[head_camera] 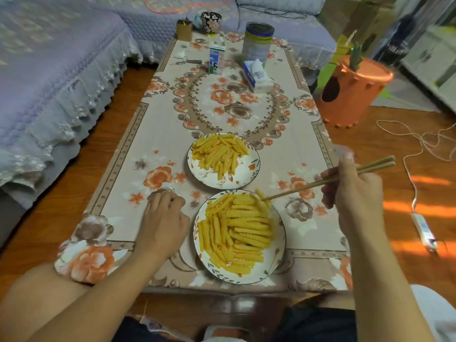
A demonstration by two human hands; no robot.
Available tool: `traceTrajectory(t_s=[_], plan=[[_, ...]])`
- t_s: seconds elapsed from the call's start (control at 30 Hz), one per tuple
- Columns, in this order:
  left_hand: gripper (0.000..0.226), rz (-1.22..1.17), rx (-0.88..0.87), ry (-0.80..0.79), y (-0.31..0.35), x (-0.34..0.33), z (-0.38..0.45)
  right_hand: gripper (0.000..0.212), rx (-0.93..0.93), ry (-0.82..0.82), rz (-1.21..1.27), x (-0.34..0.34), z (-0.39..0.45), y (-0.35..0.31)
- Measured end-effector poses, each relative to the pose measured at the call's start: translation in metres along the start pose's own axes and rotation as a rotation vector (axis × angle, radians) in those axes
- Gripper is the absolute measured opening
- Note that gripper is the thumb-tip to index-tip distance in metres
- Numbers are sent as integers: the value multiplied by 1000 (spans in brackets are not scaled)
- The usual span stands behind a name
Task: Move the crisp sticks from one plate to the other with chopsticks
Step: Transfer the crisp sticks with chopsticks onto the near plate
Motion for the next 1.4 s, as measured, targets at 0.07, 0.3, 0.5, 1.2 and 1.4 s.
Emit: traceTrajectory(t_s=[0.07, 0.3, 0.5, 1.2, 1.4], plan=[[37, -21, 2, 10, 0, 1, -1, 58, 28, -2, -77, 16, -7, -5], [37, -57, -7, 31, 4, 3, -5, 51, -74, -146, -255, 21, -19, -1], [25, -30, -15, 39, 3, 1, -5, 53, -57, -135, -290, 23, -14, -15], [42, -6, 10, -15, 0, 1, -1, 46, -161, -204, -421, -5, 5, 0], [41, -8, 7, -22, 2, 1, -1, 49, -179, -149, -283, 10, 9, -3]])
Point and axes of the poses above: each hand's wrist, its own z-axis towards the middle knuckle, its own x-axis out of the back of the hand, y = z × x, the point moved 7 cm from there along z, towards the middle knuckle, and after that the axes turned 12 degrees about z, right-handed, at the moved point
